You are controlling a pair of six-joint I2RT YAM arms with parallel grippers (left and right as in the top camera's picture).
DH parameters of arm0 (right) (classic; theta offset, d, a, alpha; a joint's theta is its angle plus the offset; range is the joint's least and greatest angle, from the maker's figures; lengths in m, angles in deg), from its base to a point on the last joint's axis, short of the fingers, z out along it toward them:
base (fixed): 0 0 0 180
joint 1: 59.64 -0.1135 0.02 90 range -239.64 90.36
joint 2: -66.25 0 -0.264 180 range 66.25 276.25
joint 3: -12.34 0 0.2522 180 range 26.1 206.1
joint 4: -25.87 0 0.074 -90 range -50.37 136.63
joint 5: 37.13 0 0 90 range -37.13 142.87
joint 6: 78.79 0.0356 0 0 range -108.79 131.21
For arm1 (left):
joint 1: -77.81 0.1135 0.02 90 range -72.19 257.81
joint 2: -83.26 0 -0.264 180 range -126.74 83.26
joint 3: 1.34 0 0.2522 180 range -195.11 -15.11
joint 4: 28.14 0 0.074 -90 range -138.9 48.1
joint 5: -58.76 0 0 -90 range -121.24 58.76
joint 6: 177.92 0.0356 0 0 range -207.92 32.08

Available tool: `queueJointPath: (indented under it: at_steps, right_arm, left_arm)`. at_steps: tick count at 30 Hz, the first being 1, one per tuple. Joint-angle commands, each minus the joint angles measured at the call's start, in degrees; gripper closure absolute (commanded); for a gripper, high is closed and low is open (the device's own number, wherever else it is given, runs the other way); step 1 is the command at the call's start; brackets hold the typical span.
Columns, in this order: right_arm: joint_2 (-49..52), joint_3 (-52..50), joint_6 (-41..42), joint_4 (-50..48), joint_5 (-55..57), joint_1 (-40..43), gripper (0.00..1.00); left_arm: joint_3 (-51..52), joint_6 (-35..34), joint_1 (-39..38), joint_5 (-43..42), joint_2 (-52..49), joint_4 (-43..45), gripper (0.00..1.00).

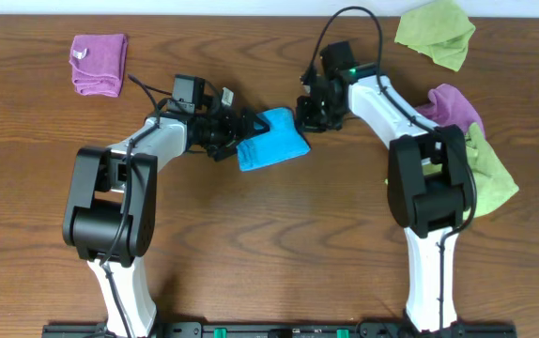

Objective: Fold the cloth
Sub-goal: 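Carry the folded blue cloth left and lower it onto the purple cloth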

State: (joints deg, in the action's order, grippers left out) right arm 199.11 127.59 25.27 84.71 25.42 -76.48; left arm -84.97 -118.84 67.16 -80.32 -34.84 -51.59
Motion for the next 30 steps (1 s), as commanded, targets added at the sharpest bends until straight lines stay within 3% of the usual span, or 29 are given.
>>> queueJointPath:
  at_steps: [1, 2, 3, 4, 8, 12, 18, 25, 30]
  right_arm:
    - [1.29, -0.24, 0.72, 0.04, -1.51, -0.20, 0.99]
    - [1.22, -0.20, 0.72, 0.35, -1.51, 0.31, 0.99]
    - [1.11, -0.07, 0.72, 0.90, -1.51, 0.90, 0.99]
    - [0.98, 0.15, 0.72, 1.51, -1.53, 1.64, 0.99]
    - [-0.11, 1.86, 0.61, 5.20, -1.51, 5.07, 0.99]
    - [-1.51, 3.32, -0.44, 8.00, -1.53, 7.32, 0.99]
    - [-3.08, 3.85, -1.46, 10.29, -1.51, 7.74, 0.99]
    - [-3.34, 3.85, -1.44, 10.40, -1.53, 7.02, 0.99]
    - [-3.34, 3.85, -1.44, 10.43, -1.53, 6.29, 0.99]
  left_arm:
    - [0.42, -0.44, 0.07, 1.07, -2.54, -1.27, 0.39]
    - [0.39, -0.44, 0.31, 1.03, -2.54, -1.25, 0.69]
    - [0.39, -0.52, 0.83, 1.03, -2.49, -1.18, 0.89]
    - [0.39, -0.96, 1.38, 1.05, -2.47, -1.18, 0.94]
    - [0.22, -3.69, 5.42, 0.76, -2.08, 1.38, 0.94]
    - [-2.01, -8.90, 10.56, -1.88, -0.90, 10.64, 0.94]
    - [-11.19, -23.50, 21.97, -1.64, 0.31, 26.97, 0.94]
    - [-14.67, -27.96, 31.50, 8.52, 0.15, 28.20, 0.94]
    - [-14.67, -28.13, 33.57, 12.28, -0.68, 27.74, 0.94]
